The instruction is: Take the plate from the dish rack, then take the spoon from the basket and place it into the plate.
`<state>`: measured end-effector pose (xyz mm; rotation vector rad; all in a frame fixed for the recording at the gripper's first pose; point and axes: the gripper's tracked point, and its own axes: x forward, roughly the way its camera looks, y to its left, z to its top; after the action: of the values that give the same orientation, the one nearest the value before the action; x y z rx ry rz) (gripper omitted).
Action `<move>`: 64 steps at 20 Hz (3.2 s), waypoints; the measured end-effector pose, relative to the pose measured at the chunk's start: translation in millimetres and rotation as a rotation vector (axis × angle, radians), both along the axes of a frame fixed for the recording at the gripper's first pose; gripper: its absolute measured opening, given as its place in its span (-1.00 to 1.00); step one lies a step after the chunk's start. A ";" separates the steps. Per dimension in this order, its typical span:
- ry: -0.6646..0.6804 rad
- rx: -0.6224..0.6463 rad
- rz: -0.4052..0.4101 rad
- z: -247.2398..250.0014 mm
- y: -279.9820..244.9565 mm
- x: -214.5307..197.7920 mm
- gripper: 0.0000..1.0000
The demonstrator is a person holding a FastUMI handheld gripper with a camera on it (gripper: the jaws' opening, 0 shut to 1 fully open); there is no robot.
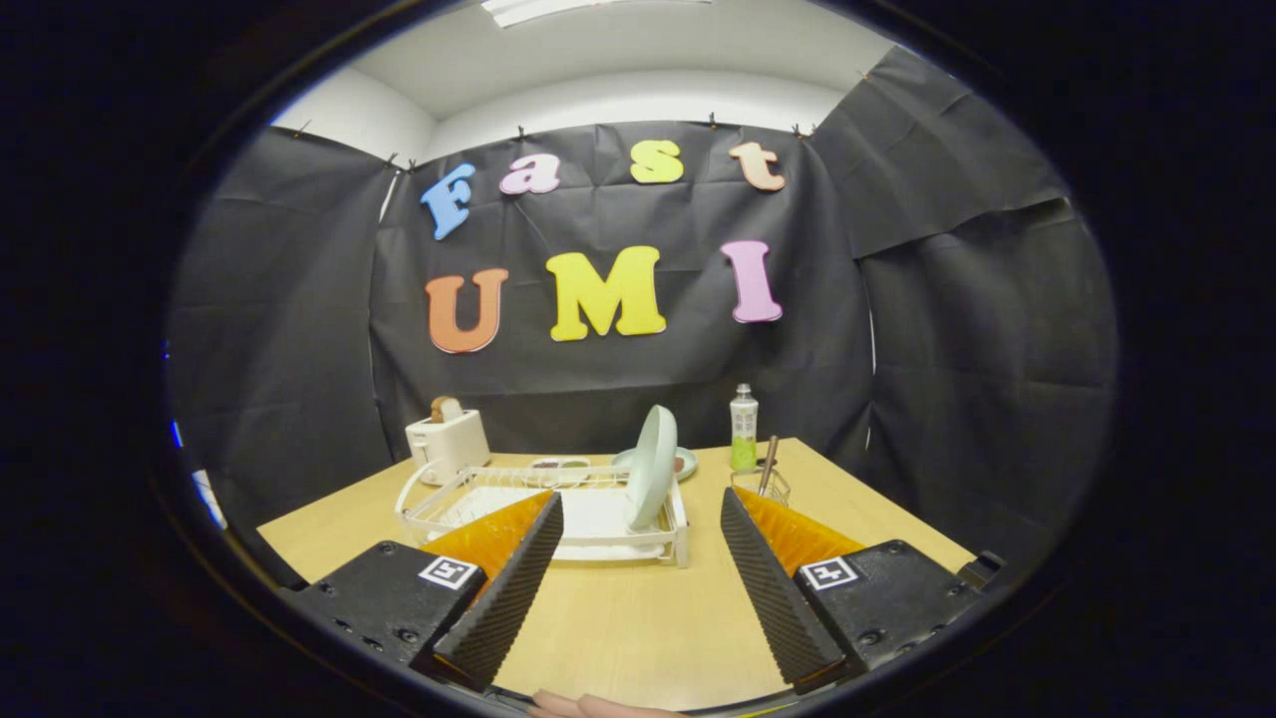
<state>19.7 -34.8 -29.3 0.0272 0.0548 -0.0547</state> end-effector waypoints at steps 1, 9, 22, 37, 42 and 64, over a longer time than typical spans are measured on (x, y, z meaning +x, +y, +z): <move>0.007 0.009 -0.003 -0.7 -2.7 2.4 1.00; 0.032 -0.021 -0.021 35.6 -29.9 41.9 1.00; 0.427 -0.123 0.016 70.1 -20.3 236.6 1.00; 0.878 -0.126 -0.208 31.7 -45.0 320.8 0.56; 0.900 -0.203 -0.240 40.6 -17.7 315.4 -0.32; 0.691 -0.322 -0.342 116.5 41.3 232.2 -0.71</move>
<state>251.9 6.5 87.2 -0.3074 0.7315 -0.4135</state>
